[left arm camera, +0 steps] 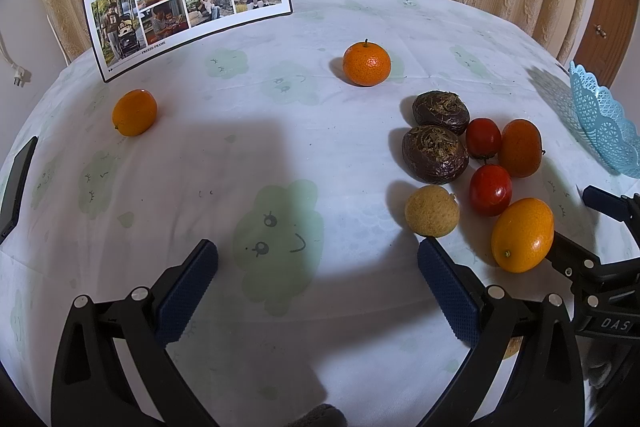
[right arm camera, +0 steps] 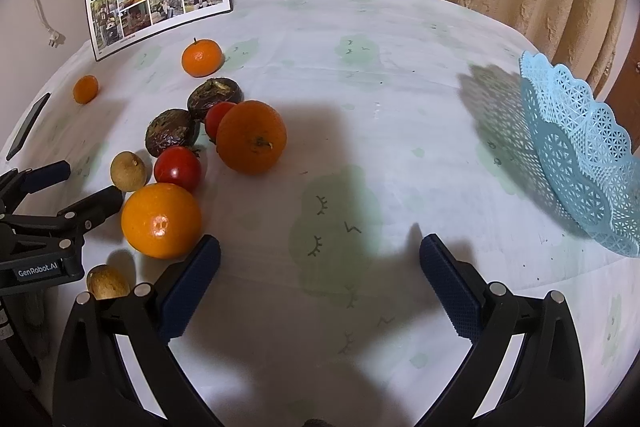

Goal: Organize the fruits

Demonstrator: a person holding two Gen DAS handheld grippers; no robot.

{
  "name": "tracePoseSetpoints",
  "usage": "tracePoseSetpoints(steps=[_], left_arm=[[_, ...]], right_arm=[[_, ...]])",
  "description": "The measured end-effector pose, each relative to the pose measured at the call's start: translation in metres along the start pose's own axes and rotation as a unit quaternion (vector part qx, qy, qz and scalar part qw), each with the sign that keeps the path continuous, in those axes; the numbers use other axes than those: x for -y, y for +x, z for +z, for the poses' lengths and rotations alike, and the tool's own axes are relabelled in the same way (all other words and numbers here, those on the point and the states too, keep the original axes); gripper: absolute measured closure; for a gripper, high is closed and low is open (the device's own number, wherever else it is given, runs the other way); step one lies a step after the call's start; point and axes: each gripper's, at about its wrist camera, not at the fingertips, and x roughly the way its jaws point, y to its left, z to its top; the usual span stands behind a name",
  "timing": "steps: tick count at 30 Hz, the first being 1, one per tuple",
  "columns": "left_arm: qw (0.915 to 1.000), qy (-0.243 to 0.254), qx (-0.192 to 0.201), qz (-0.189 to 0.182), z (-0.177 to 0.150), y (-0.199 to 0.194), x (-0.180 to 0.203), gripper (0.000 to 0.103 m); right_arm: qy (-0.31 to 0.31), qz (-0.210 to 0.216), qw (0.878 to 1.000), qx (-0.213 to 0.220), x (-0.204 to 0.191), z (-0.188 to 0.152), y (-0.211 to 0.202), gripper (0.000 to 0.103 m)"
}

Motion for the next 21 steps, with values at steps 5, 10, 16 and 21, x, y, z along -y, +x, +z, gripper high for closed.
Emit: tracePoseSetpoints(steps=[5, 10, 16, 21], left_arm=[[1.0000, 0.000, 0.000, 0.000, 0.000, 0.000, 0.000, 0.005], [1.0000, -0.001, 0.000, 0.000, 0.000, 0.000, 0.000, 0.005], [0.9997, 0.014, -0.005, -0.017, 0.002, -0.003, -0.006, 0.005], [0.9995, 0.012, -0.003, -0.031, -0.003, -0.010, -0.020, 0.005]], right_arm=[[0.000, 0.000, 1.000, 0.000, 0.000, 0.000, 0.000, 0.002], [0.000, 0.000, 1.000, -0.001, 0.000, 0.000, 0.000, 0.002], [0.001, -0.001, 1.000, -0.003, 0.000, -0.001, 0.000, 0.002], [0.009, 0.004, 1.000, 0.009, 0.001, -0.009, -0.010, 0.002]])
